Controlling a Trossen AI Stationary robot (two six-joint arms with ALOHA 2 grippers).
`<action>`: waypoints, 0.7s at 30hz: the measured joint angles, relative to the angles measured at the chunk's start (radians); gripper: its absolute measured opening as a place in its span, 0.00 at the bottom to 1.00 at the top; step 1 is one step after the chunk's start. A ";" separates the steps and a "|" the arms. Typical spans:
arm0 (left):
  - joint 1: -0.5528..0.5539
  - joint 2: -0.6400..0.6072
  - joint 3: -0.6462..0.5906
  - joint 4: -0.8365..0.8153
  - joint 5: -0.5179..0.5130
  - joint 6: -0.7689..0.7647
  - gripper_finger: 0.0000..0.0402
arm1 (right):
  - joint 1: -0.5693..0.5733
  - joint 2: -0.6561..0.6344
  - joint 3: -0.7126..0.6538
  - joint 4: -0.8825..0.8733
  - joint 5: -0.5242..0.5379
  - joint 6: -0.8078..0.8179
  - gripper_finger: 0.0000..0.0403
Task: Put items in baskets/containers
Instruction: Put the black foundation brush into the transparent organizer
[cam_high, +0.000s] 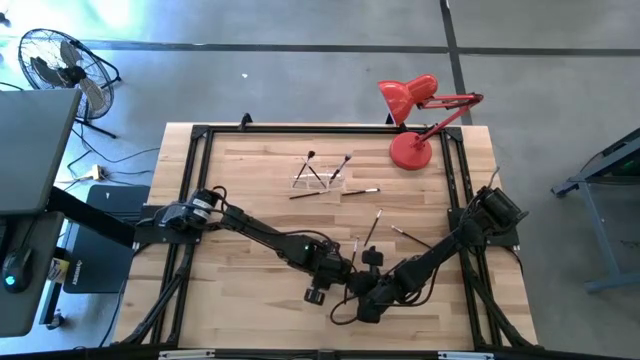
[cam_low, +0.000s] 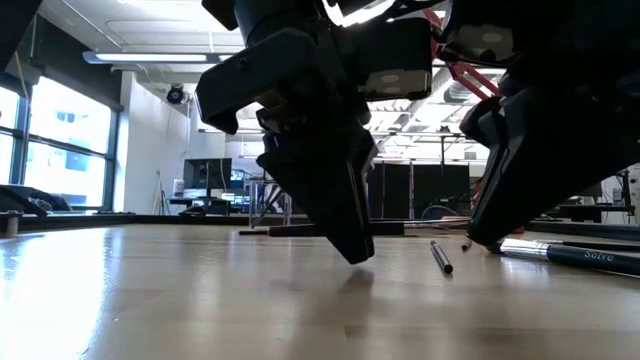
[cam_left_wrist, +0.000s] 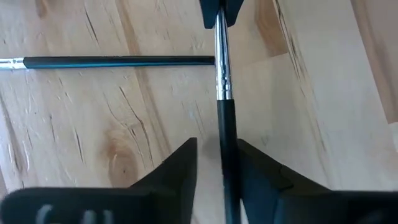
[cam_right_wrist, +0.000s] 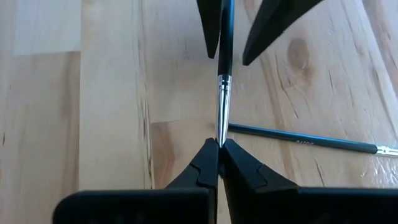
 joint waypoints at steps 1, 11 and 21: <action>0.000 0.000 0.000 -0.001 -0.001 0.000 0.19 | 0.000 0.000 0.000 0.000 0.000 0.001 0.01; -0.001 0.000 0.000 -0.009 -0.017 0.001 0.08 | -0.002 -0.003 0.001 0.006 -0.035 0.022 0.05; 0.000 -0.004 -0.007 -0.089 -0.030 -0.072 0.05 | 0.004 -0.031 0.007 0.003 -0.036 0.087 0.23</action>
